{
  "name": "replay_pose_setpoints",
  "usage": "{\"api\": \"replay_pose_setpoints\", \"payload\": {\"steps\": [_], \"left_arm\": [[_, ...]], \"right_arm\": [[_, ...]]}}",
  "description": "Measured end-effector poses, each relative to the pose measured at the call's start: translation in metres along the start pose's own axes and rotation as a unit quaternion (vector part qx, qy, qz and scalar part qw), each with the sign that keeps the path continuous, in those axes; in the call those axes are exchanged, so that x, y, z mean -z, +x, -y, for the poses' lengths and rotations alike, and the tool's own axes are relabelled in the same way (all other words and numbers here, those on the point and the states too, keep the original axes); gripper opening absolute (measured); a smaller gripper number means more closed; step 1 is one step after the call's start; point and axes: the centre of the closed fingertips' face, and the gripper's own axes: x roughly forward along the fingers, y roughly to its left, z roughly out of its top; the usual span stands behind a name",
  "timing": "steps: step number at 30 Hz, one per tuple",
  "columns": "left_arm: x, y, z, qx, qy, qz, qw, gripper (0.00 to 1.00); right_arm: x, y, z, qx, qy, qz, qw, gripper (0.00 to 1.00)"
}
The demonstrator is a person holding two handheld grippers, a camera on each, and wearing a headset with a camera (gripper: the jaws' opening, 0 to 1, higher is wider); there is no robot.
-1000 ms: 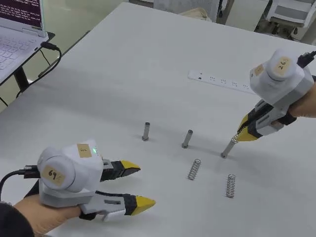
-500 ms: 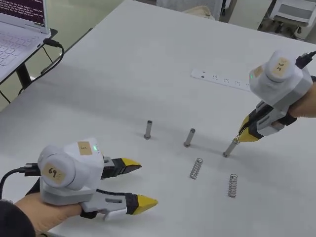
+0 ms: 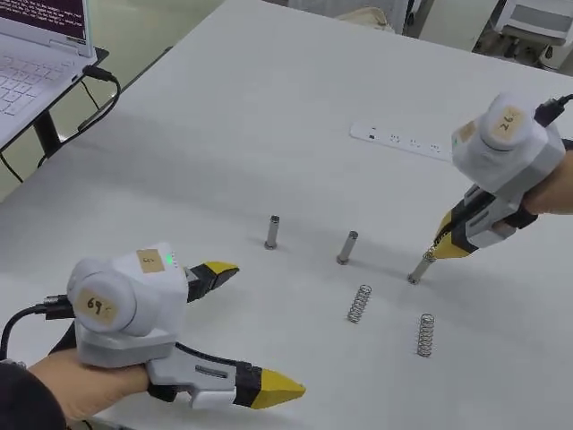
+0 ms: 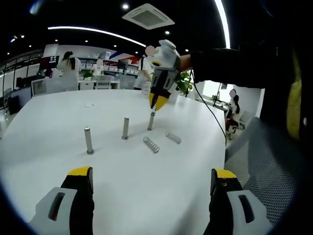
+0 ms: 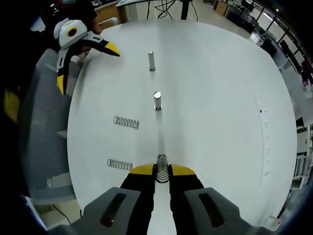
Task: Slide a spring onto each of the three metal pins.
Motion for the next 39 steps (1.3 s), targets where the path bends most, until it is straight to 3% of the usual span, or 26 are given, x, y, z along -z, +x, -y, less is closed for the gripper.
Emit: {"api": "replay_pose_setpoints", "payload": {"steps": [39], "left_arm": [[0.001, -0.009, -0.007, -0.007, 0.002, -0.003, 1.0000, 0.93]], "right_arm": [[-0.002, 0.035, -0.007, 0.002, 0.003, -0.007, 1.0000, 0.08]]}}
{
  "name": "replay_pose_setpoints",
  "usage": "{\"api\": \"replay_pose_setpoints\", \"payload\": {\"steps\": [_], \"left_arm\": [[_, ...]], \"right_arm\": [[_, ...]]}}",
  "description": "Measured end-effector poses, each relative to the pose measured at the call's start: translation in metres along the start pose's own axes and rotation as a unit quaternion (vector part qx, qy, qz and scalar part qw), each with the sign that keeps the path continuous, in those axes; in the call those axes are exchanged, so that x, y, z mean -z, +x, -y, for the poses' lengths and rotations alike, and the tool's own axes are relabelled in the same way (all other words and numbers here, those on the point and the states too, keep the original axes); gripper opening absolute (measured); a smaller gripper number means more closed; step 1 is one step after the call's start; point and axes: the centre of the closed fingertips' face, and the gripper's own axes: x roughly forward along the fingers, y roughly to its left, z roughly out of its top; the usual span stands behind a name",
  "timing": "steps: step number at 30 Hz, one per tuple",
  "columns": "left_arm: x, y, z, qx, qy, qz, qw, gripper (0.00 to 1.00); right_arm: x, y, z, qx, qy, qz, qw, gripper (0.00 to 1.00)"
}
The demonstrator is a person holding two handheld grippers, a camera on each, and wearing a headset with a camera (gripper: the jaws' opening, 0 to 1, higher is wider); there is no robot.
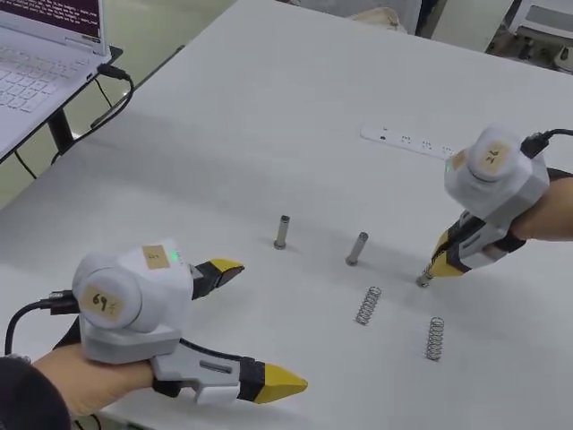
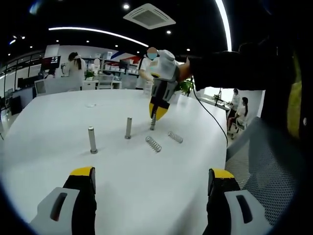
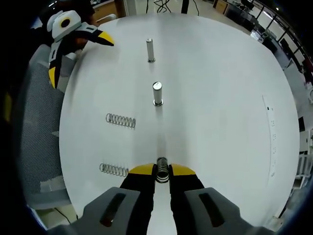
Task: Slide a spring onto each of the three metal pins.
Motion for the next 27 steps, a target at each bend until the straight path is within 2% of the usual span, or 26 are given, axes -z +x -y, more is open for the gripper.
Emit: {"api": "replay_pose_setpoints", "payload": {"steps": [14, 27], "left_arm": [[0.002, -0.002, 0.000, -0.003, -0.001, -0.001, 1.0000, 0.91], [0.002, -0.001, 0.003, 0.000, -0.001, -0.002, 1.0000, 0.90]], "right_arm": [[0.003, 0.013, 0.003, 0.007, 0.007, 0.000, 1.0000, 0.11], [0.004, 0.005, 0.004, 0.017, 0.020, 0.016, 0.9995, 0.23]]}}
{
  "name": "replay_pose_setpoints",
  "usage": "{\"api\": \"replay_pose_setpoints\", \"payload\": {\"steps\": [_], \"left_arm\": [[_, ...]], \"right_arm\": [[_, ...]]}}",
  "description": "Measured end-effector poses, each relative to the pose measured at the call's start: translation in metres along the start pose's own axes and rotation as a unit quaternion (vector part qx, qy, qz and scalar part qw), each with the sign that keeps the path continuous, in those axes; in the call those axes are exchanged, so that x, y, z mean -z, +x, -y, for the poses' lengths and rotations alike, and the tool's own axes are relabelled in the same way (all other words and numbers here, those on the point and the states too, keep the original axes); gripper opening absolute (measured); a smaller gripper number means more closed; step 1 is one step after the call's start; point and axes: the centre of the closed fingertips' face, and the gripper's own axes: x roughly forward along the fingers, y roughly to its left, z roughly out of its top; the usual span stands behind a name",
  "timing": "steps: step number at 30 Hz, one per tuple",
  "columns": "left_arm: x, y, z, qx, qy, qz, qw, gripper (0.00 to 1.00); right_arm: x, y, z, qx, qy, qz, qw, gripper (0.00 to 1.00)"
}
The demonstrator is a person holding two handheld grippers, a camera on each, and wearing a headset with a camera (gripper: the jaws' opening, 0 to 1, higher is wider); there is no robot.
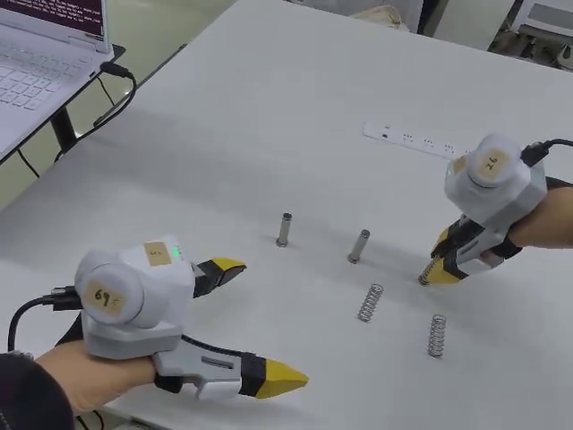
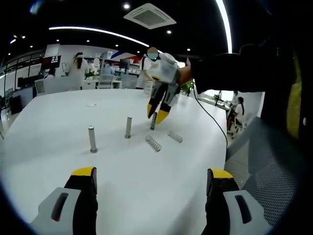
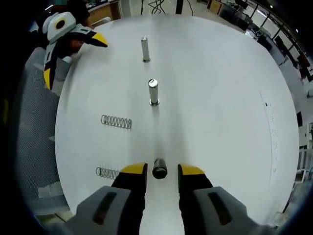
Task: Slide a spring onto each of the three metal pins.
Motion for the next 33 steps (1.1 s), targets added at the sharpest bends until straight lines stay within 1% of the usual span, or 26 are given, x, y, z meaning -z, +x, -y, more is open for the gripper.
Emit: {"api": "replay_pose_setpoints", "payload": {"steps": [5, 9, 14, 18, 22, 28, 30, 33], "left_arm": [[0.000, 0.000, 0.001, 0.001, 0.002, -0.002, 1.0000, 0.89], [0.000, 0.000, 0.003, 0.003, 0.002, -0.002, 1.0000, 0.89], [-0.001, 0.001, 0.006, 0.006, 0.004, -0.003, 1.0000, 0.89], [-0.001, 0.001, 0.006, 0.006, 0.005, -0.004, 1.0000, 0.88], [-0.002, 0.000, 0.008, 0.007, 0.006, -0.005, 0.9999, 0.88], [-0.002, 0.000, 0.009, 0.008, 0.007, -0.006, 0.9999, 0.88], [-0.003, 0.000, 0.009, 0.008, 0.006, -0.006, 0.9999, 0.87], [-0.003, 0.000, 0.010, 0.008, 0.006, -0.006, 0.9999, 0.87]], "right_arm": [[0.003, -0.007, 0.002, 0.009, 0.009, 0.011, 0.9999, 0.26], [0.005, -0.011, 0.000, 0.010, 0.016, 0.019, 0.9996, 0.27], [0.011, -0.017, 0.002, 0.018, 0.028, 0.027, 0.9991, 0.28], [0.018, -0.019, 0.003, 0.023, 0.040, 0.031, 0.9985, 0.28], [0.028, -0.018, -0.001, 0.022, 0.053, 0.032, 0.9979, 0.28], [0.037, -0.018, -0.006, 0.019, 0.067, 0.036, 0.9969, 0.28], [0.039, -0.017, -0.010, 0.018, 0.070, 0.039, 0.9966, 0.28], [0.045, -0.011, -0.019, 0.010, 0.075, 0.038, 0.9964, 0.29]]}}
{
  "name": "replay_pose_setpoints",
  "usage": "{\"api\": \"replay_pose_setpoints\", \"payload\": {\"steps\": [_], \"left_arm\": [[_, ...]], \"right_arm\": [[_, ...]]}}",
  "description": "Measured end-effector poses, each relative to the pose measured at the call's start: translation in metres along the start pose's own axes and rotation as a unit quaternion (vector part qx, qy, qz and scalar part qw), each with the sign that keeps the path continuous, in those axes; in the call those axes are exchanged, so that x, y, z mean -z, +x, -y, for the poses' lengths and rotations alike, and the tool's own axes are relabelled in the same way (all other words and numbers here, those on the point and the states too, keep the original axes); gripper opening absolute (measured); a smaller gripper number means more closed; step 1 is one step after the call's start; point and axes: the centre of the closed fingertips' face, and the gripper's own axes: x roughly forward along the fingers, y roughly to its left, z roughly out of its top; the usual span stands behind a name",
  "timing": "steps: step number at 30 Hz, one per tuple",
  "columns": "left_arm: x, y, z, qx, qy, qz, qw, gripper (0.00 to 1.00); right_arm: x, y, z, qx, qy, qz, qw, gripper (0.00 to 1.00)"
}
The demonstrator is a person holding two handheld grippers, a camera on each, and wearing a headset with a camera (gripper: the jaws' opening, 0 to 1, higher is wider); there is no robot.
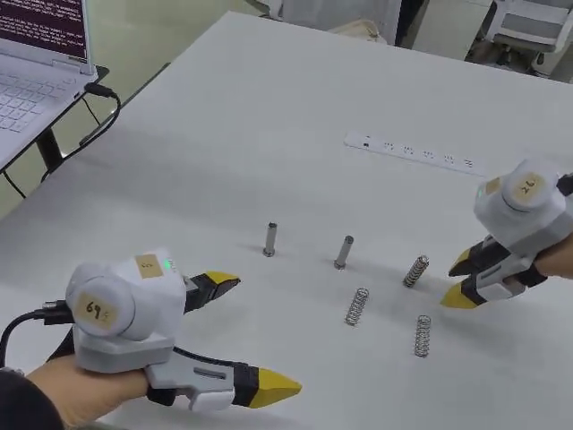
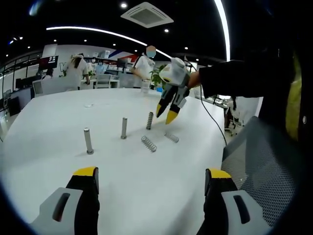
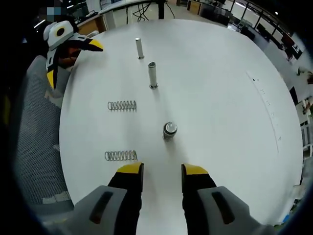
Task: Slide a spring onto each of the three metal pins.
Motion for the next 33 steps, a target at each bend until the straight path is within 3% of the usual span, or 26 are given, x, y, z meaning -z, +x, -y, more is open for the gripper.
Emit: {"api": "replay_pose_setpoints", "payload": {"steps": [10, 33], "left_arm": [[-0.003, -0.001, 0.001, 0.000, 0.002, 0.000, 1.0000, 0.85], [-0.008, -0.006, 0.005, -0.006, 0.008, 0.002, 1.0000, 0.83]], "right_arm": [[0.010, 0.008, -0.022, -0.016, 0.009, 0.007, 0.9998, 0.32], [-0.006, 0.025, -0.047, -0.042, -0.025, 0.031, 0.9983, 0.33]]}}
